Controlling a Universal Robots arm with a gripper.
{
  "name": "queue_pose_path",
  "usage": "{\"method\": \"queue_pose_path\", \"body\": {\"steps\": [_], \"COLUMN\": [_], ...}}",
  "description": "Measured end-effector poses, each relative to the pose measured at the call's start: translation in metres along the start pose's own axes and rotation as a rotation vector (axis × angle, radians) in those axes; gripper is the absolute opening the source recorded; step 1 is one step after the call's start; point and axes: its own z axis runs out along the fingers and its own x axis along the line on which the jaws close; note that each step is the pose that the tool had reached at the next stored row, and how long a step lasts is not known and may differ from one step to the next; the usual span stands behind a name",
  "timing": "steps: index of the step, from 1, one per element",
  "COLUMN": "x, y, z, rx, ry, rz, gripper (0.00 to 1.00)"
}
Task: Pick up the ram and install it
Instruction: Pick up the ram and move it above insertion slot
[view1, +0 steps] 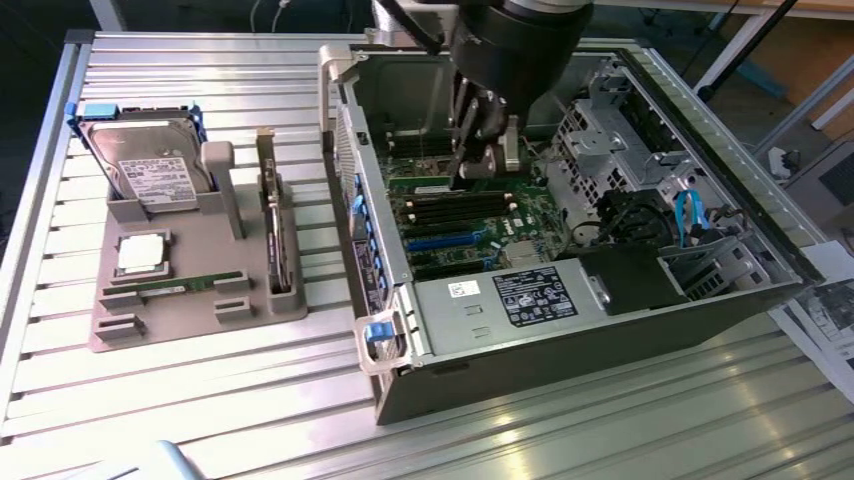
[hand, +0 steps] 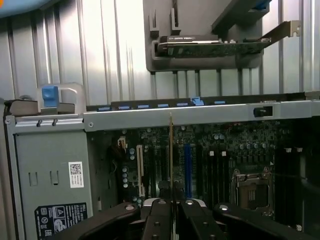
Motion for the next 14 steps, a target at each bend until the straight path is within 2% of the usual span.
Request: {"method": "queue_pose_path", "body": {"steps": [6,8,12,14], "x": [-0.005,-0.011,-0.021,-0.028], "y": [-0.0267,-0.0364,-0.0505,-0.0624], "z": [0.0021,0.0034,0.0055,0.0076], "rx": [-0.0005,-0.0005,-0.0005,-0.0005], "ry": [-0.0001,0.0001,0.0001,0.0000], "rz": [0.000,0.000,0.000,0.000], "gripper": [0.13,0.13,0.13,0.13]}}
